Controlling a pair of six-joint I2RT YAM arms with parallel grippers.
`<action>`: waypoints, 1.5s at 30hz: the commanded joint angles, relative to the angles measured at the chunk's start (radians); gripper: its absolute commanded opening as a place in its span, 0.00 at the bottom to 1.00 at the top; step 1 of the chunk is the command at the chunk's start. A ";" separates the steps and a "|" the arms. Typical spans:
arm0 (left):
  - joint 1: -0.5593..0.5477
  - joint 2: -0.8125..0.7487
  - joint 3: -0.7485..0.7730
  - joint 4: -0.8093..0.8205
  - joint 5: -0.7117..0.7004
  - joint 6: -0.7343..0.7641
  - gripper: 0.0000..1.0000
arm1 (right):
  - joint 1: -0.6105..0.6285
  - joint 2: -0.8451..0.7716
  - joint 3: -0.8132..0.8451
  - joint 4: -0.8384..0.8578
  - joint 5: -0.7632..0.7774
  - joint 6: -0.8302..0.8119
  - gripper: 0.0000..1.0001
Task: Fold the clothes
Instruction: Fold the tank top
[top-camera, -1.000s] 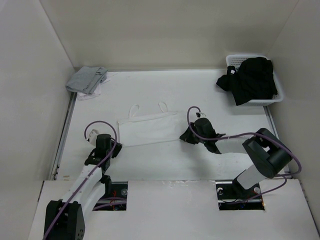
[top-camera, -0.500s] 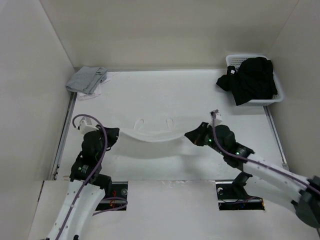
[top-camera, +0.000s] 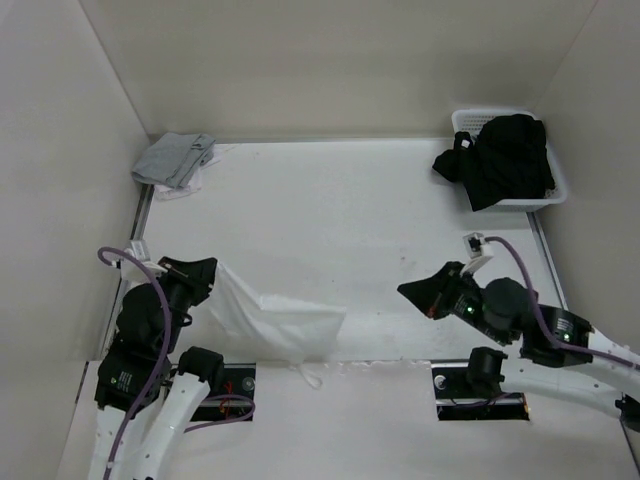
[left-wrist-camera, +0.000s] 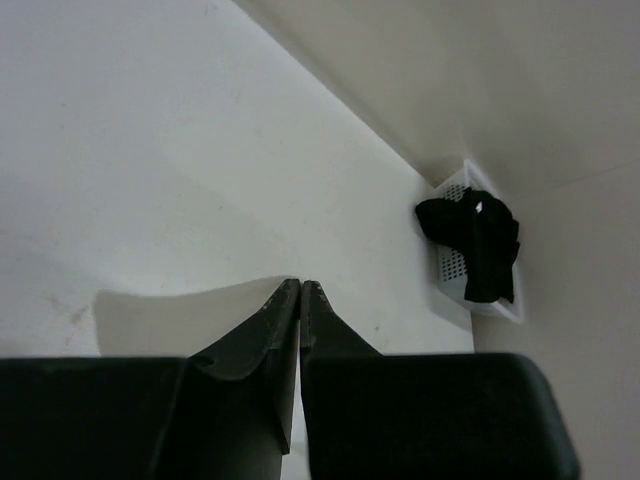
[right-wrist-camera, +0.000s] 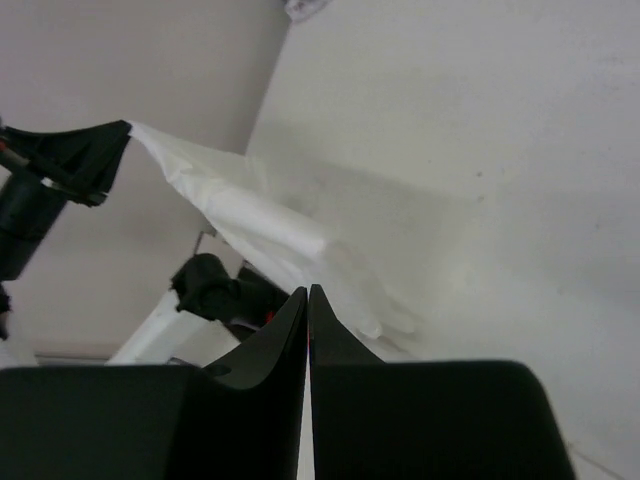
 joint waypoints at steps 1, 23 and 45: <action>0.006 0.022 -0.074 -0.061 0.040 0.009 0.01 | -0.007 0.098 -0.021 -0.054 0.037 0.004 0.06; 0.154 0.241 -0.350 0.304 0.144 0.043 0.02 | -0.103 1.037 -0.101 0.869 -0.391 -0.015 0.55; 0.170 0.255 -0.361 0.338 0.169 0.050 0.02 | -0.139 1.249 -0.075 1.013 -0.408 -0.023 0.38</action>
